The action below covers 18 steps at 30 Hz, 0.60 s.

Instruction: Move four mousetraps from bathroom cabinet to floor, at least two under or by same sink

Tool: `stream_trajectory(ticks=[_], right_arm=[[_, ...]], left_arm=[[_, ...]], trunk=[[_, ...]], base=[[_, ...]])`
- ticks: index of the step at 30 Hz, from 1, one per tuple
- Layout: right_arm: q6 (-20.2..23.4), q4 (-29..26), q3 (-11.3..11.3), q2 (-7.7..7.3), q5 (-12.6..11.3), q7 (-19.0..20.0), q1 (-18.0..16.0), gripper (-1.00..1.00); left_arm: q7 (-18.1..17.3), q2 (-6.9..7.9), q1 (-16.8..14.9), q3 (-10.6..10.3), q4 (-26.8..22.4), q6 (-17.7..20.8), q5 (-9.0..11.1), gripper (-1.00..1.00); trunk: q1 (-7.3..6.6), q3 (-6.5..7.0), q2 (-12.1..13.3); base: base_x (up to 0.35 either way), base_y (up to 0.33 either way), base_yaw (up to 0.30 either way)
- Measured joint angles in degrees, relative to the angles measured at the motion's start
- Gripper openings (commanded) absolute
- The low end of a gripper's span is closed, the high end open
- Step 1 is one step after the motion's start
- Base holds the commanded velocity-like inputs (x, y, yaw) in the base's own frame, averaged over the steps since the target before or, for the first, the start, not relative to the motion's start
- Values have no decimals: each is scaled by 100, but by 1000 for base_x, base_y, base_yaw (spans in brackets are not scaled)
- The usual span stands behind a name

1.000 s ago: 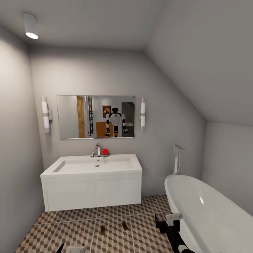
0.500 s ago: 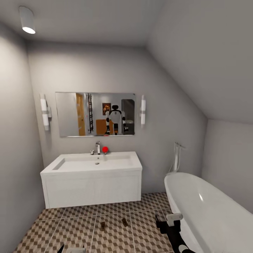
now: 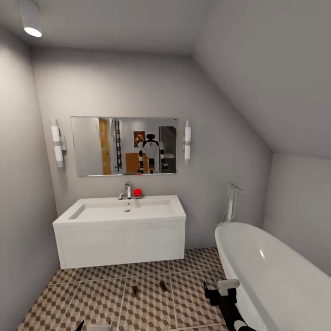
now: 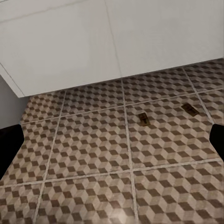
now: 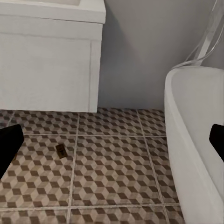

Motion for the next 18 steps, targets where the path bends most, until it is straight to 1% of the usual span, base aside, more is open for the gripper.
stream_trajectory(ticks=[18], right_arm=[[0,0,0,0,0,-6,-1,100]], left_arm=[[0,-9,8,0,0,0,0,100]], trunk=[[0,-167,0]], base=[[0,0,0]])
